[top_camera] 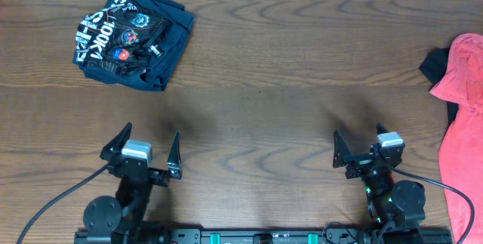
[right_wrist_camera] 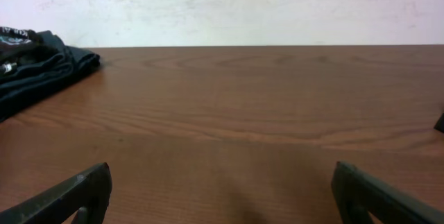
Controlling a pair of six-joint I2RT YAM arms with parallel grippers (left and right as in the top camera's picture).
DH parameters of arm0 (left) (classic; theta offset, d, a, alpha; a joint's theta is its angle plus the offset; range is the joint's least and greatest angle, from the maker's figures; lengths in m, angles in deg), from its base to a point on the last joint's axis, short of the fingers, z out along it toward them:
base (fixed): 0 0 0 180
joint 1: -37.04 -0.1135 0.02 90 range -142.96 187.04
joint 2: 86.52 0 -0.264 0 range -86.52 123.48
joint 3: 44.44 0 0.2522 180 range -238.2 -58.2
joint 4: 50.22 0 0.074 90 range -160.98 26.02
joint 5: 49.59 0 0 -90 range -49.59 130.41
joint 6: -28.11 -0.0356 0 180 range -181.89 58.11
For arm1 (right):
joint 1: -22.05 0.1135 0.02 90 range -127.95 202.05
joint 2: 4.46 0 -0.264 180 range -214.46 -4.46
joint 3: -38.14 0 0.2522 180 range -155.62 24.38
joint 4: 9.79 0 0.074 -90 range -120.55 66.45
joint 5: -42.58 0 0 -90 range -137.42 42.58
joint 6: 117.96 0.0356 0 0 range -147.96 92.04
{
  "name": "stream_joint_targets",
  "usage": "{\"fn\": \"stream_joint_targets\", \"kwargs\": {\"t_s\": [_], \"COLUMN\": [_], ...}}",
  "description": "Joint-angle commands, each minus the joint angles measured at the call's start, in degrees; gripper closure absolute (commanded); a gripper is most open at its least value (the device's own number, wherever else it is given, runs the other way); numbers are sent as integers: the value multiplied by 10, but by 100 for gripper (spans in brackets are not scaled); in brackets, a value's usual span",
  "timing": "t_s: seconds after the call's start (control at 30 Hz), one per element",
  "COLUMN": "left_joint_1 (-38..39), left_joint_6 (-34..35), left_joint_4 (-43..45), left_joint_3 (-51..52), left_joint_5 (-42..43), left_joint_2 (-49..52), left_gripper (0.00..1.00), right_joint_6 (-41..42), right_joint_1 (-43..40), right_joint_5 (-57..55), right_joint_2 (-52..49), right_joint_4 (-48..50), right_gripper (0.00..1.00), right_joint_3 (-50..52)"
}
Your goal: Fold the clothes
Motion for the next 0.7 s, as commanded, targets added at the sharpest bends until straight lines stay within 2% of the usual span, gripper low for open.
{"fn": "stream_joint_targets", "kwargs": {"t_s": [0.0,0.3,0.5,0.67], "left_joint_1": [-3,-3,-2,2], "left_joint_6": [-3,-3,-3,-3], "left_joint_4": [10,100,105,115], "left_joint_3": [20,125,182,186], "left_joint_5": [-5,-5,-5,-5], "left_joint_2": [-17,-17,-17,-17], "left_gripper": [2,2,2,2], "right_joint_6": [-8,-8,-8,-8], "right_joint_1": [-5,-5,-5,-5], "right_joint_5": [-8,-8,-8,-8], "right_joint_2": [5,5,5,5], "right_joint_4": [1,1,1,1], "right_gripper": [1,1,1,1], "right_joint_3": [3,3,3,3]}}
